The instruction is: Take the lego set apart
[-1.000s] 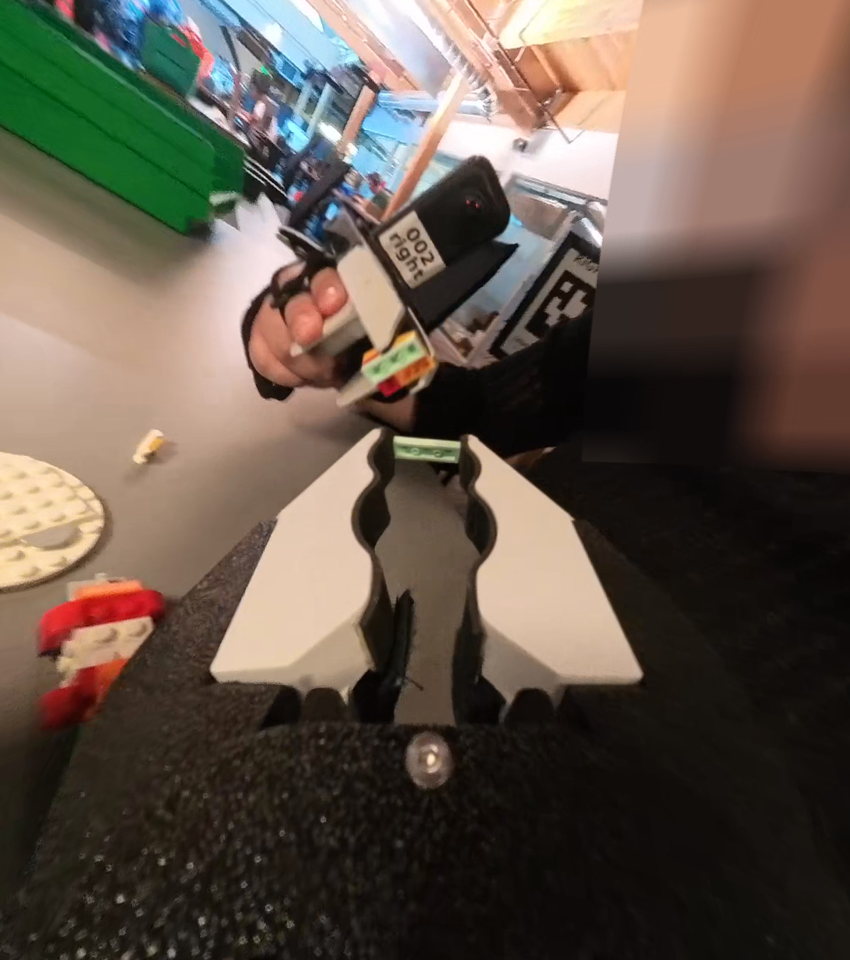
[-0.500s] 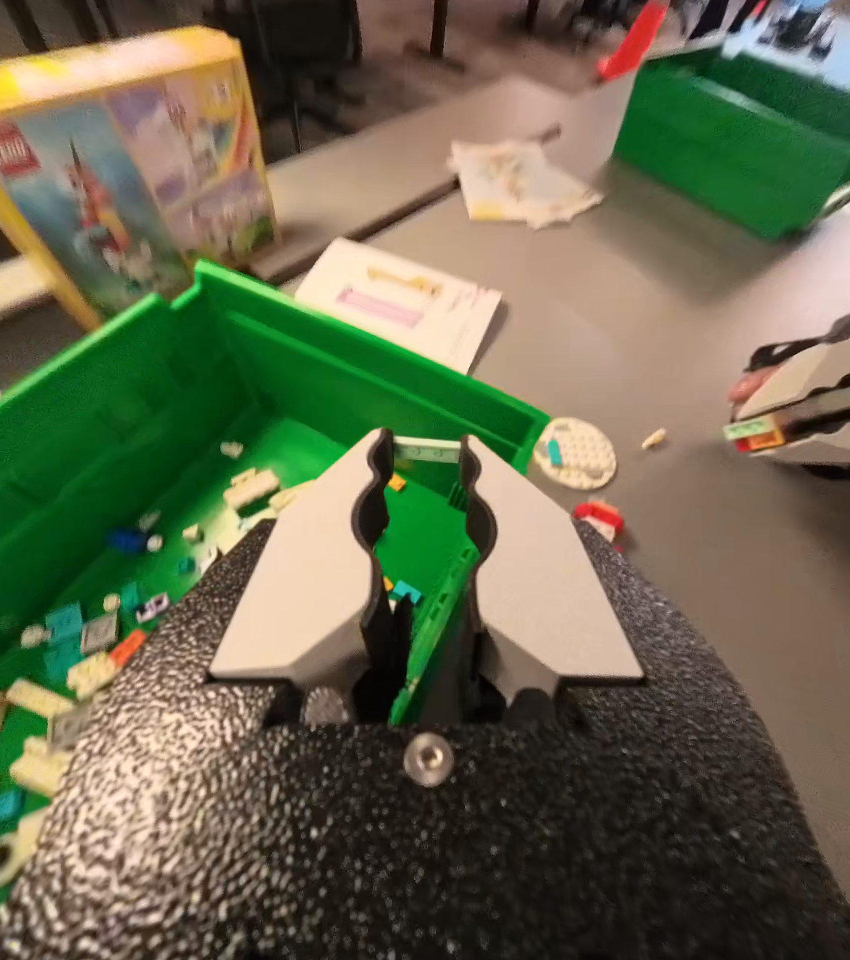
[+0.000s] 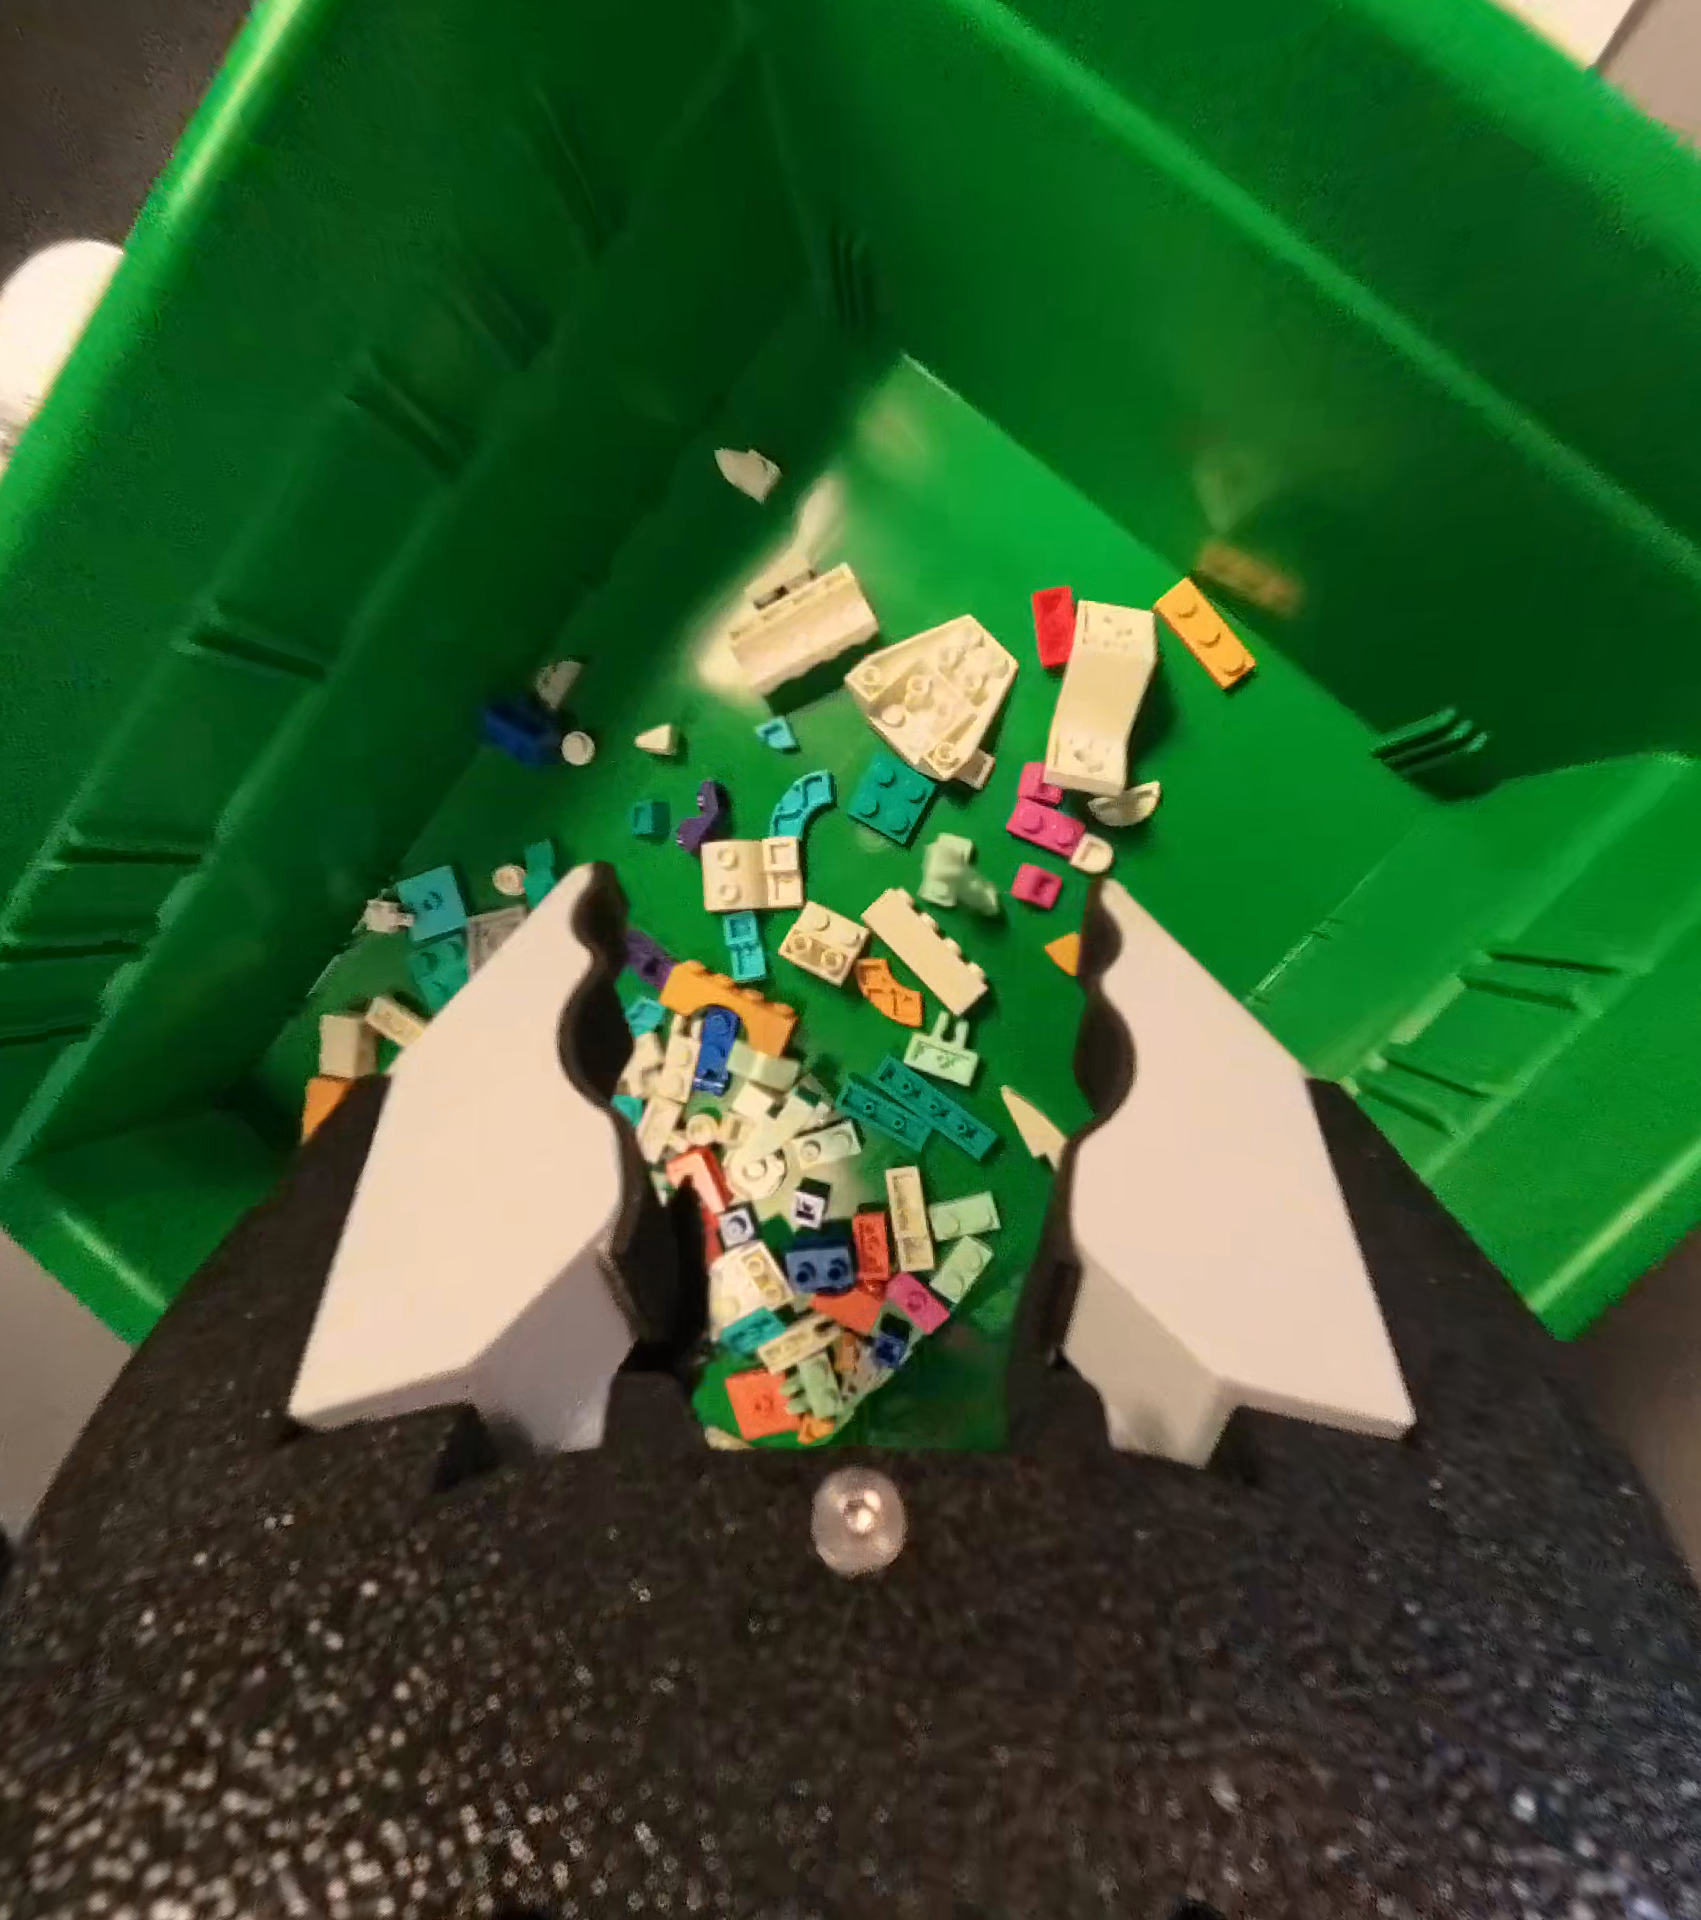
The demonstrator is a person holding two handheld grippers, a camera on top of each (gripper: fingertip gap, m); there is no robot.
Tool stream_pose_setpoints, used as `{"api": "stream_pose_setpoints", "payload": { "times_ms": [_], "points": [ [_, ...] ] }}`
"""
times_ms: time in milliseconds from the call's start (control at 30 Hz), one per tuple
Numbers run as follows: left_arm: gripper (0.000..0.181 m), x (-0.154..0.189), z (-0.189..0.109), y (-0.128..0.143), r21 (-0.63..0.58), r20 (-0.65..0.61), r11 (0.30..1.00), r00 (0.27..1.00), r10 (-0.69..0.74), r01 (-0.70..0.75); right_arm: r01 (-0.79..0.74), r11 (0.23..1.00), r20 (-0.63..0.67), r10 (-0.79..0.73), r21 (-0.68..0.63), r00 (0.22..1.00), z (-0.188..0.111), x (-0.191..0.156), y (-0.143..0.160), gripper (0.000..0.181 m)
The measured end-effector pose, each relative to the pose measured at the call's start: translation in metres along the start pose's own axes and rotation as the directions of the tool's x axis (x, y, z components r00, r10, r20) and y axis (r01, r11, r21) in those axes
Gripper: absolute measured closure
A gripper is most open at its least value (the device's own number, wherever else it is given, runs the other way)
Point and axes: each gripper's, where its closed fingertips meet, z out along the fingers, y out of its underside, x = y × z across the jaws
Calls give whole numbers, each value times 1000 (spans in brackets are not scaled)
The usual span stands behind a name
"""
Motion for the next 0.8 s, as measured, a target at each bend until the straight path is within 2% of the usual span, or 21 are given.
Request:
{"api": "stream_pose_setpoints", "payload": {
  "times_ms": [67,133,167,233,300,367,433,500,633,800],
  "points": [
    [91,-7,-7,-9,61,80,998,997,14,-19,-32,999,10,31,7,999,-1,1,-1,166],
    [97,0,-33,-37,242,143,969,990,19,-54,-92,995,33,91,34,995,-2,1,-5,166],
    [100,15,-51,-53,349,154,931,987,52,-104,-139,989,55,136,56,989,-4,0,-9,167],
    [115,74,-88,-80,557,119,796,971,206,-237,-260,960,140,245,105,959,-7,-3,-19,167],
    [127,153,-116,-87,721,7,627,907,420,-296,-396,906,255,352,147,900,-13,-8,-31,166],
    [136,216,-133,-78,813,-79,509,813,577,-282,-499,850,355,420,169,835,-19,-12,-41,166],
    [143,246,-132,-69,837,-69,450,756,651,-312,-540,822,407,436,184,803,-23,-14,-48,167],
    [150,258,-124,-65,834,-65,444,741,668,-327,-534,825,427,421,187,800,-25,-18,-52,167],
    [157,270,-118,-61,828,-256,535,732,631,-171,-477,856,437,359,197,825,-28,-26,-57,167],
    [169,271,-119,-61,821,-370,568,711,598,-52,-441,874,448,316,206,836,-31,-29,-60,167]
  ]
}}
